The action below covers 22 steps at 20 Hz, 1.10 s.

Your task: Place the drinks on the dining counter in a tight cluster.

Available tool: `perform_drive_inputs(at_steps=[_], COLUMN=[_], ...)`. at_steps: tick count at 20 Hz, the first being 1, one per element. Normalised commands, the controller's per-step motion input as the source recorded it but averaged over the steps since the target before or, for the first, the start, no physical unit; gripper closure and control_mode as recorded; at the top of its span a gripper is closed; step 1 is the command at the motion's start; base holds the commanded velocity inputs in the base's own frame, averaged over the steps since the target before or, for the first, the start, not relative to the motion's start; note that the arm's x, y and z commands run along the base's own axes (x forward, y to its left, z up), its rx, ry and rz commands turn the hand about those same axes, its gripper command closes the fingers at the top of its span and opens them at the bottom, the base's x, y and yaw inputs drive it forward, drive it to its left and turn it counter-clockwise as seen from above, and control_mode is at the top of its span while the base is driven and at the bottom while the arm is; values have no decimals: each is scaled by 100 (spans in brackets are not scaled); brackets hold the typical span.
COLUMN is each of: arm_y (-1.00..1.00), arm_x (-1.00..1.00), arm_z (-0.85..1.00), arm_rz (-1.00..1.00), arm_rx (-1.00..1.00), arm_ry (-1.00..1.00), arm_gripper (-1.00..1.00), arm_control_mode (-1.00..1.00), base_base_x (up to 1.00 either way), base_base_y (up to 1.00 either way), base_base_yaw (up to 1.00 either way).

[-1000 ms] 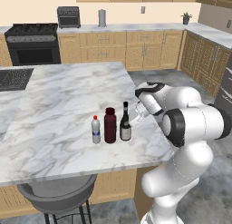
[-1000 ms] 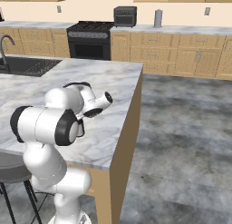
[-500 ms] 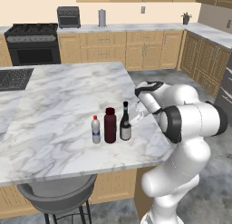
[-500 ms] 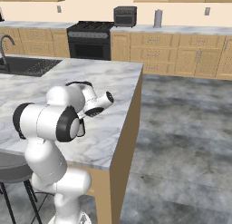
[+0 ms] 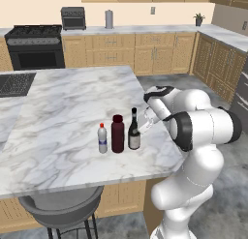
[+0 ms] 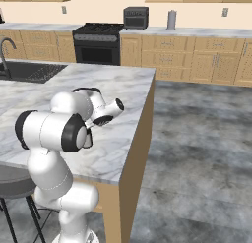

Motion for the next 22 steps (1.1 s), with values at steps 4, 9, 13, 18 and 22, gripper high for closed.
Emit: perform_drive_inputs(at_steps=[4, 9, 13, 18, 22], arm_y=[0, 0, 0, -7, -22], arm_x=[0, 0, -2, 0, 0], arm_z=[0, 0, 0, 0, 0], arm_rz=[0, 0, 0, 0, 1], arm_rx=[0, 0, 0, 0, 0], arm_ry=[0, 0, 0, 0, 1], arm_gripper=[-100, -100, -100, -100, -100], arm_control_mode=[-100, -100, -100, -100, -100], base_base_x=[0, 0, 0, 0, 0], base_base_y=[0, 0, 0, 0, 0], base_base_yaw=[0, 0, 0, 0, 0])
